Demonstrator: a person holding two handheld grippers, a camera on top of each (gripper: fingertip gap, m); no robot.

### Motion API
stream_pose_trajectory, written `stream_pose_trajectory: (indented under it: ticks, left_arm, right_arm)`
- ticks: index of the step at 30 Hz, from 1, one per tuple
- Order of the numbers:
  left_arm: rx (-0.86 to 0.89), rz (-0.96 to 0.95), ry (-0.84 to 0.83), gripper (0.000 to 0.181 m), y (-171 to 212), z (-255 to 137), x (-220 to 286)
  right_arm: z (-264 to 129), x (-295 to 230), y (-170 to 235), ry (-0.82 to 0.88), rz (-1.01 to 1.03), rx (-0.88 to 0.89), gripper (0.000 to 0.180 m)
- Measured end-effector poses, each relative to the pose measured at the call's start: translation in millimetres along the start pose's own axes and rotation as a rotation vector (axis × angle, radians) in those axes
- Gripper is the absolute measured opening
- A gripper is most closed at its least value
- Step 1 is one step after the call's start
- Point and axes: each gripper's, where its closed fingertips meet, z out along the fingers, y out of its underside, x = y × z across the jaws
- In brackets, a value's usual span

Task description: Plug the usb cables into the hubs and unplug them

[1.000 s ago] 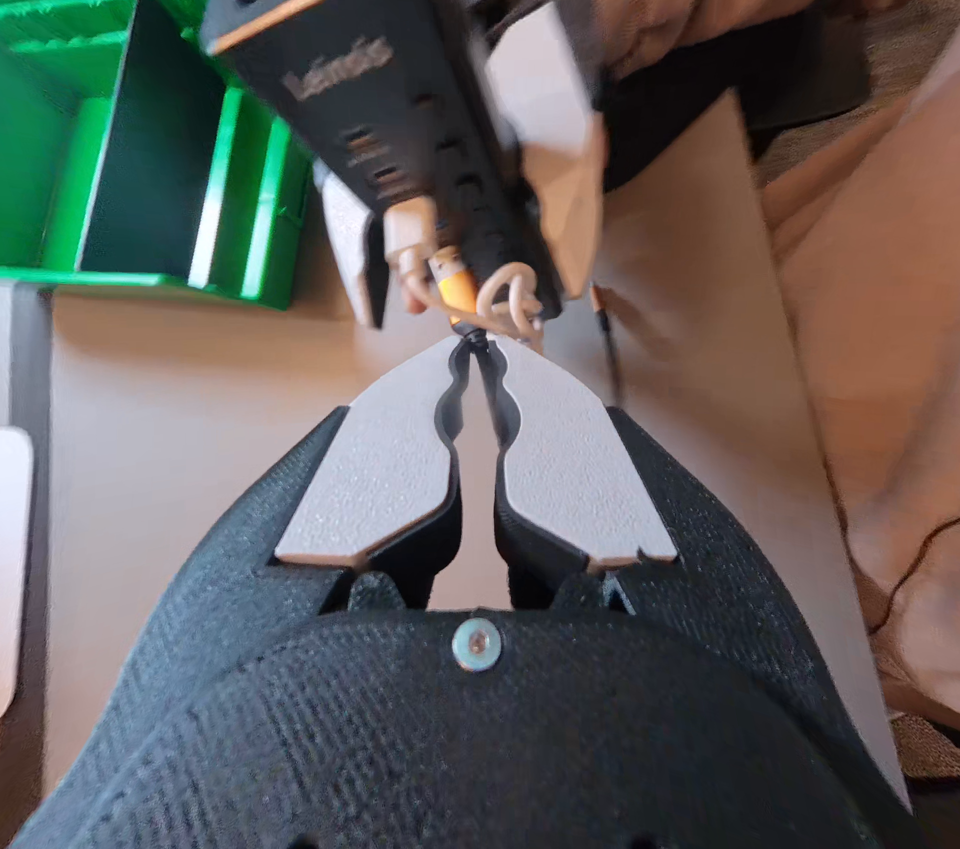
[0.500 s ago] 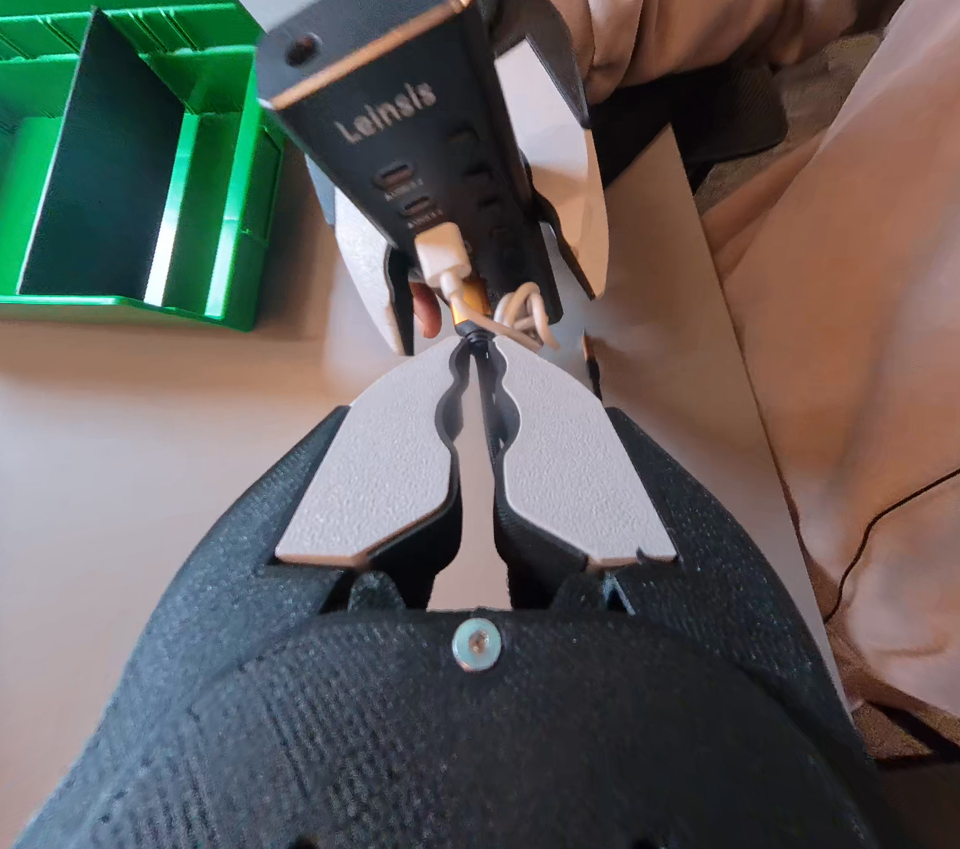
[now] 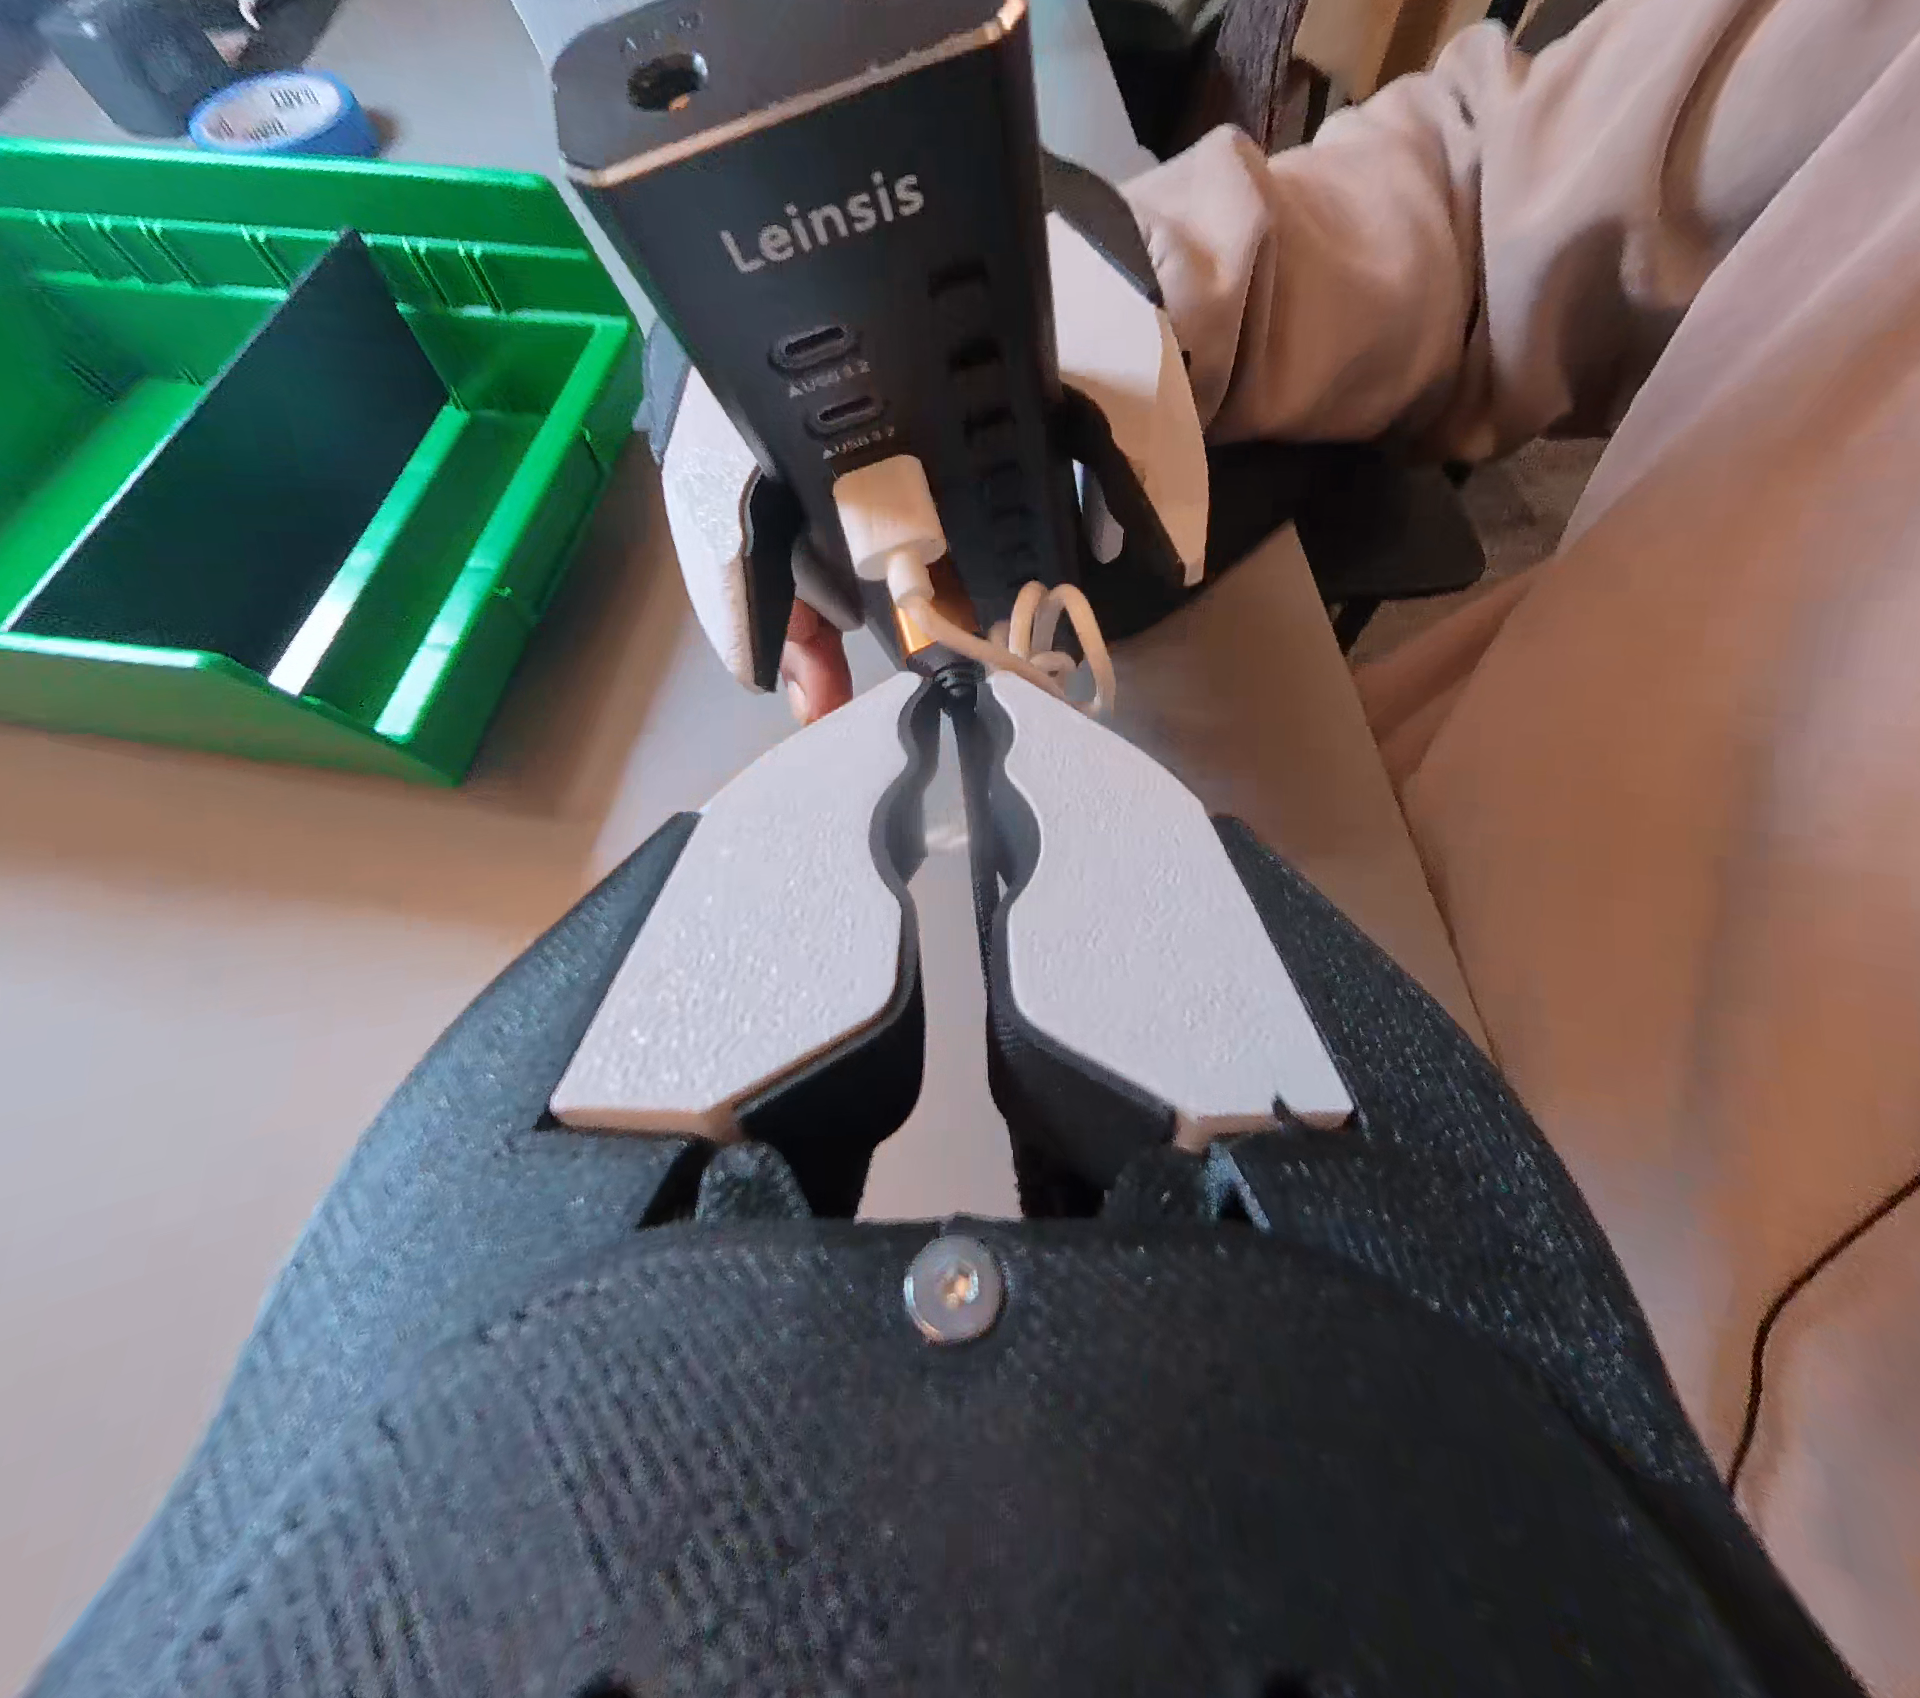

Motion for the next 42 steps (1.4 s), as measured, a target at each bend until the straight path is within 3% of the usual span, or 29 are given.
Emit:
stream_pose_trajectory:
  ticks: [12,21,26,30,31,42]
  left_arm:
    - [0.156,-0.068,0.005,0.007,-18,10,0]
    - [0.069,-0.066,0.0,0.007,-4,13,-2]
    - [0.165,-0.11,0.01,0.011,0,3,-3]
    - [0.122,-0.129,0.0,0.016,27,3,-1]
    - [0.111,-0.127,-0.008,0.007,33,5,-1]
    - [0.192,-0.121,-0.013,0.004,29,-35,-10]
  right_arm:
    - [-13,-5,-21,-0.097,0.104,0.174,0.072]
    - [-7,-2,-6,-0.04,0.042,0.056,0.072]
    - [-3,-1,-8,-0.035,0.044,0.059,0.072]
    - [-5,6,-4,-0.002,0.051,0.041,0.072]
    - [-3,7,-3,-0.001,0.06,0.036,0.072]
    - [13,29,41,0.192,-0.134,-0.391,0.076]
